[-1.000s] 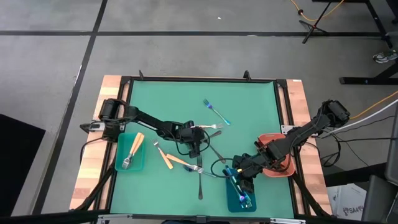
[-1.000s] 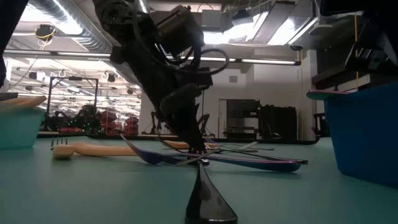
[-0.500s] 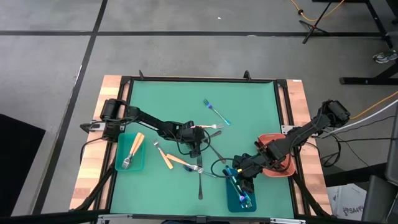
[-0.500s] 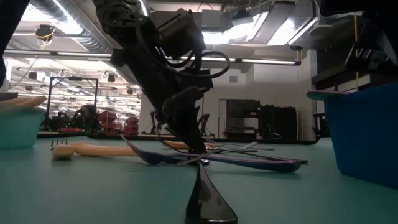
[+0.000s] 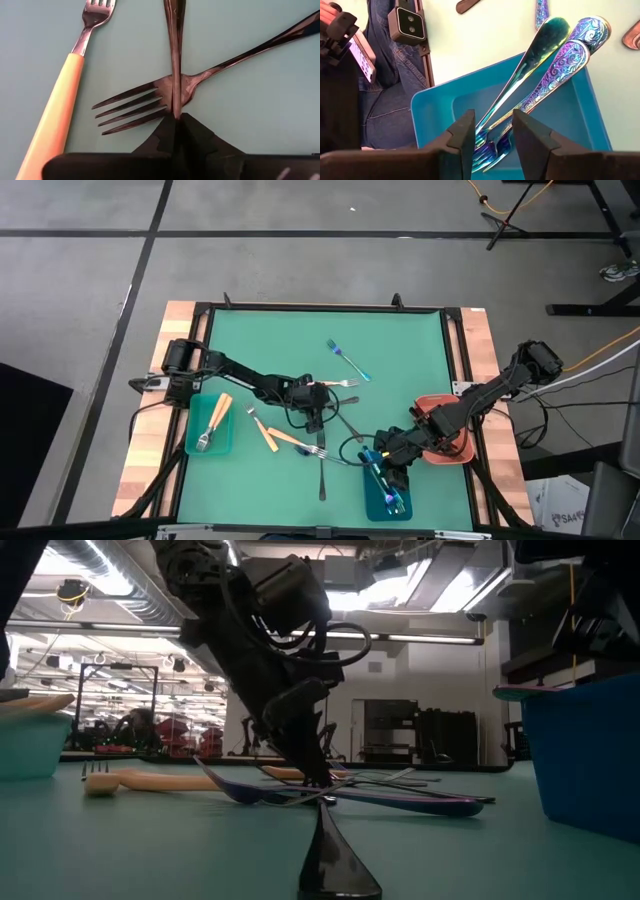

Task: Sort silverware by color (type)
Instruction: Put the black fork into the orange bin

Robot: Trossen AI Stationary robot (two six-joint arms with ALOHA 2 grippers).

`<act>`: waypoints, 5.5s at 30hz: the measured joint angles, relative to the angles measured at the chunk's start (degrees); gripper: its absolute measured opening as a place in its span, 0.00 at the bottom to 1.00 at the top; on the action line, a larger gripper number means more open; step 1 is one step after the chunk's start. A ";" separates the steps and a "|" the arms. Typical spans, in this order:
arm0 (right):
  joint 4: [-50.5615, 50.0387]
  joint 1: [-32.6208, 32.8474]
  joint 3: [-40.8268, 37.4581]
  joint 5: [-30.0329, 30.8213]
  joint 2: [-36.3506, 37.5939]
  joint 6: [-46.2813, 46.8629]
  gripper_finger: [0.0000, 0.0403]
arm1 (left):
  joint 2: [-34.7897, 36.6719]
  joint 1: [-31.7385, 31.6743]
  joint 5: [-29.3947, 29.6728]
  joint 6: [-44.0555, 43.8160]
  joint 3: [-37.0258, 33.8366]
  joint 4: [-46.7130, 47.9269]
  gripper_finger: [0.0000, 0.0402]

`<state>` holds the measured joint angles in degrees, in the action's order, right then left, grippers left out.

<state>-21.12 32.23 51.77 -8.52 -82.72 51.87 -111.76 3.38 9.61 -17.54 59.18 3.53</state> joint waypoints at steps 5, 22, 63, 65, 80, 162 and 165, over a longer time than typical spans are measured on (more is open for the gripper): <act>-0.11 0.00 0.00 -0.02 0.49 -0.64 0.30 | -0.19 -0.03 -0.64 0.02 1.99 1.10 0.03; -9.66 0.02 -0.02 12.15 12.81 -10.41 0.30 | -0.35 -2.36 -1.43 2.55 14.82 0.97 0.03; -18.26 -15.66 -0.02 64.92 33.51 -11.78 0.30 | -0.09 -11.89 1.78 4.63 25.22 -27.60 0.03; -17.62 -17.05 -0.02 64.90 33.48 -11.85 0.30 | -0.09 -11.82 1.20 4.63 25.22 -28.01 0.03; -6.92 -19.23 -0.02 63.97 33.46 -13.40 0.30 | -0.09 -11.45 1.22 4.66 25.22 -28.25 0.03; -2.27 -19.12 0.00 62.92 33.44 5.05 0.02 | -0.09 -5.76 3.12 10.85 25.22 -27.14 0.03; -2.29 -19.13 0.00 62.28 33.44 2.28 0.02 | -0.09 -5.77 3.10 10.84 25.22 -26.60 0.04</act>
<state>-23.42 13.10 51.77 53.76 -49.28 54.15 -111.85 -2.39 12.71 -6.70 84.40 -23.07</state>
